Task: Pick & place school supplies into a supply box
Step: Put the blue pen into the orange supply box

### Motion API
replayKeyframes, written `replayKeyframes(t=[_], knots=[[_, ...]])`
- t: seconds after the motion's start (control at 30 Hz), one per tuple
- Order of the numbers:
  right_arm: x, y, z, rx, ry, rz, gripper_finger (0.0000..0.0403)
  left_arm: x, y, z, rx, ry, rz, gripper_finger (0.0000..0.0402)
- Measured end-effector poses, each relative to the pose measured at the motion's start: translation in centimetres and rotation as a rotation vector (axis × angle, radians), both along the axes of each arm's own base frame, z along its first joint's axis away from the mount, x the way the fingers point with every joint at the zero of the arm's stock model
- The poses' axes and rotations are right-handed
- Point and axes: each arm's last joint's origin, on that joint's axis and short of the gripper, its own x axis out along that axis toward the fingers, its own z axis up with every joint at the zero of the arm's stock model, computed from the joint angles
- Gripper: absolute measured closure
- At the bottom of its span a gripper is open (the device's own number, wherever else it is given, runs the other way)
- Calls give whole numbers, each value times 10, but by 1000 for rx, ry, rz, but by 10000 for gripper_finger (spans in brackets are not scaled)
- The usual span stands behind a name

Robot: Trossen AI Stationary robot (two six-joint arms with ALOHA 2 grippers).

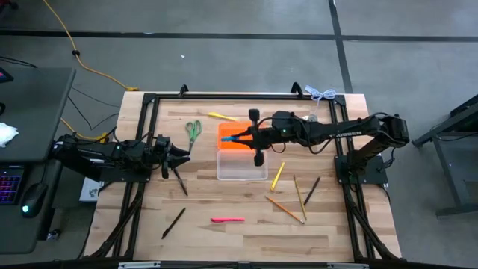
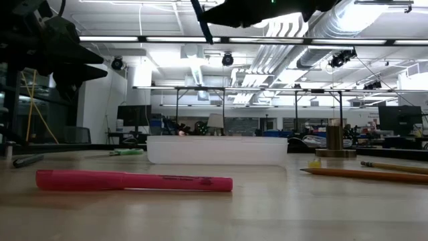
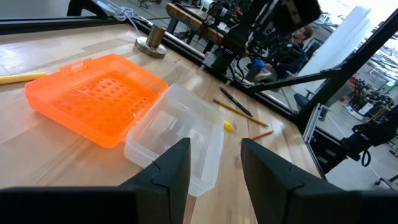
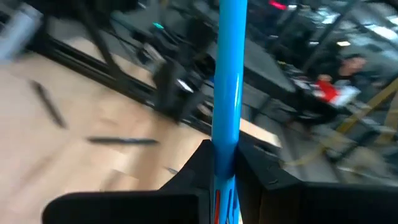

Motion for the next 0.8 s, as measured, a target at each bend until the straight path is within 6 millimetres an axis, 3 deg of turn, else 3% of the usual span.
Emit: replayKeyframes(t=[0.47,0.8], knots=[[-4,10,1,368,79,436,382,0,0,0,0,0,0,229],[-11,-4,13,540,95,699,382,0,0,0,1,0,0,229]])
